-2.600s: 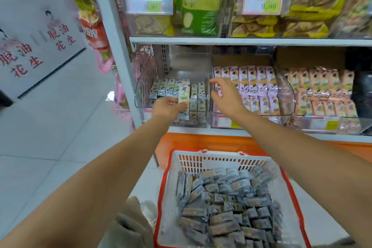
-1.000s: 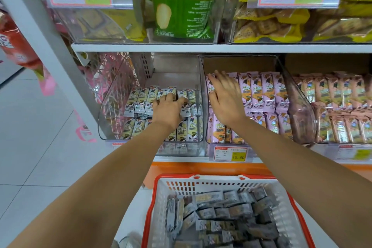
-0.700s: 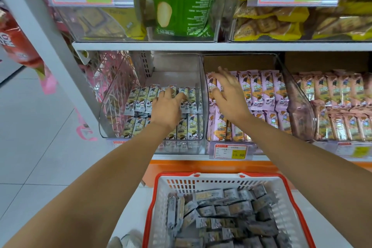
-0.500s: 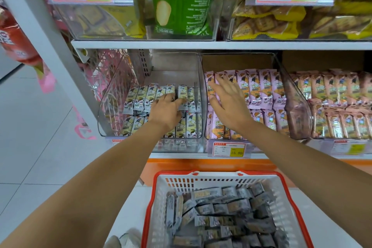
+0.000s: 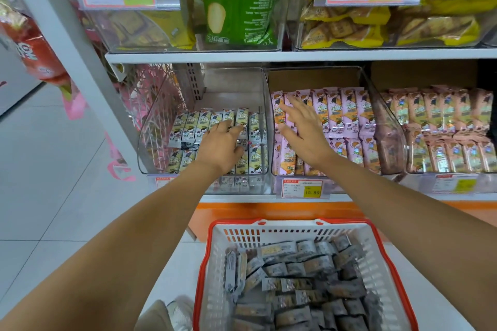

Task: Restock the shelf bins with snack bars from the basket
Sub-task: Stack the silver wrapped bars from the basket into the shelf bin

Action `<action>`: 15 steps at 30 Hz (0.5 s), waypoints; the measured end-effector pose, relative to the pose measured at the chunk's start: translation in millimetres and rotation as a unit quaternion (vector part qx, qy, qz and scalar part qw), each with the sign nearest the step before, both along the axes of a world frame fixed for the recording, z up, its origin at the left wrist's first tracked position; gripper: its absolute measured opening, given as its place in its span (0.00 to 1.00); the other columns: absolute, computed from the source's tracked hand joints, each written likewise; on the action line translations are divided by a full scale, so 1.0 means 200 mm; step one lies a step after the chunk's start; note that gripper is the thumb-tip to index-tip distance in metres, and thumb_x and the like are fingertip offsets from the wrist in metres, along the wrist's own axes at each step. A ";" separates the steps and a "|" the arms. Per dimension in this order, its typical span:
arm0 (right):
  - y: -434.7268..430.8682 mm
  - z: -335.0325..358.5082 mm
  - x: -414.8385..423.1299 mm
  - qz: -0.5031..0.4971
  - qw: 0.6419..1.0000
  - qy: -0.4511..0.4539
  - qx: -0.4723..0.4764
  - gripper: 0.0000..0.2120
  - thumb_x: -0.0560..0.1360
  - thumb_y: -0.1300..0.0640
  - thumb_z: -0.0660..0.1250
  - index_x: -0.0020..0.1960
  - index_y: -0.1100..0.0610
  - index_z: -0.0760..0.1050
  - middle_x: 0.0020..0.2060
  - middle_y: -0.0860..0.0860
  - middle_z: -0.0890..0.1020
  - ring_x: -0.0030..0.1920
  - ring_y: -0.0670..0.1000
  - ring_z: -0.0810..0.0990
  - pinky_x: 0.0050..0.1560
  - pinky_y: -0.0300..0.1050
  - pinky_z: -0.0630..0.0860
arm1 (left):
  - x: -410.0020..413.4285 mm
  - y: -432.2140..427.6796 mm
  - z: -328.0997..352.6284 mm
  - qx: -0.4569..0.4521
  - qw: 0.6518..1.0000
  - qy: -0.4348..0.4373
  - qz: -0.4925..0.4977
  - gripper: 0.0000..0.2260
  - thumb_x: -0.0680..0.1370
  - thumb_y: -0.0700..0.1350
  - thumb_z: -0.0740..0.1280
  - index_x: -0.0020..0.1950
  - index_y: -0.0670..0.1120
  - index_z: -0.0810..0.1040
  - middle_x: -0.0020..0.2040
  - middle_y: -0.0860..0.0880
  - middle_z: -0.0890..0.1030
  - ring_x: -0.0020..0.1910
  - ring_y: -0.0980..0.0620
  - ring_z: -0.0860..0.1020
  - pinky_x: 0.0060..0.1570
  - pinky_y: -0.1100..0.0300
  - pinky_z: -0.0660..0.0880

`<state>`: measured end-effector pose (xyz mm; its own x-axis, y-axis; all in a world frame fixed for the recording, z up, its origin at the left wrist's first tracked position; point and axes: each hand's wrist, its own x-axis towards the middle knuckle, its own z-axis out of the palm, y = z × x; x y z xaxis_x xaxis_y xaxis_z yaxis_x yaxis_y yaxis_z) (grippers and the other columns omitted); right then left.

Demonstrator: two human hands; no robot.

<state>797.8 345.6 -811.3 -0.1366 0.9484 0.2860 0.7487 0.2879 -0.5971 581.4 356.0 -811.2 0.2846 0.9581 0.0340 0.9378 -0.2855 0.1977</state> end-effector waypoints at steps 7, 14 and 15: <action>-0.33 0.14 0.09 0.018 0.990 0.095 0.104 0.12 0.79 0.62 0.59 0.60 0.57 0.76 0.54 0.48 0.77 0.50 0.42 0.74 0.50 0.36 0.72 | 0.06 -0.43 0.10 0.240 0.956 -0.151 -0.070 0.11 0.74 0.40 0.58 0.47 0.46 0.80 0.46 0.47 0.76 0.48 0.47 0.73 0.48 0.52 0.70; -0.79 0.02 0.30 0.007 0.992 0.077 0.101 0.07 0.78 0.61 0.58 0.45 0.56 0.74 0.28 0.45 0.71 0.26 0.46 0.67 0.28 0.44 0.63 | 0.30 -0.79 -0.10 0.149 0.966 -0.162 -0.137 0.09 0.72 0.39 0.57 0.41 0.45 0.77 0.42 0.47 0.76 0.43 0.45 0.75 0.42 0.52 0.72; -0.85 -0.05 0.36 -0.014 0.995 0.054 0.083 0.06 0.77 0.60 0.59 0.46 0.54 0.74 0.28 0.44 0.71 0.26 0.46 0.68 0.29 0.43 0.63 | 0.34 -0.83 -0.16 0.109 0.972 -0.151 -0.141 0.08 0.72 0.38 0.60 0.43 0.45 0.78 0.43 0.47 0.77 0.43 0.45 0.76 0.42 0.52 0.72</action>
<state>869.7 175.3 -820.7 -0.0712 0.8902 0.4499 0.6911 0.3693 -0.6213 650.3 189.7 -843.3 0.4807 0.8041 0.3499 0.7249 -0.5889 0.3574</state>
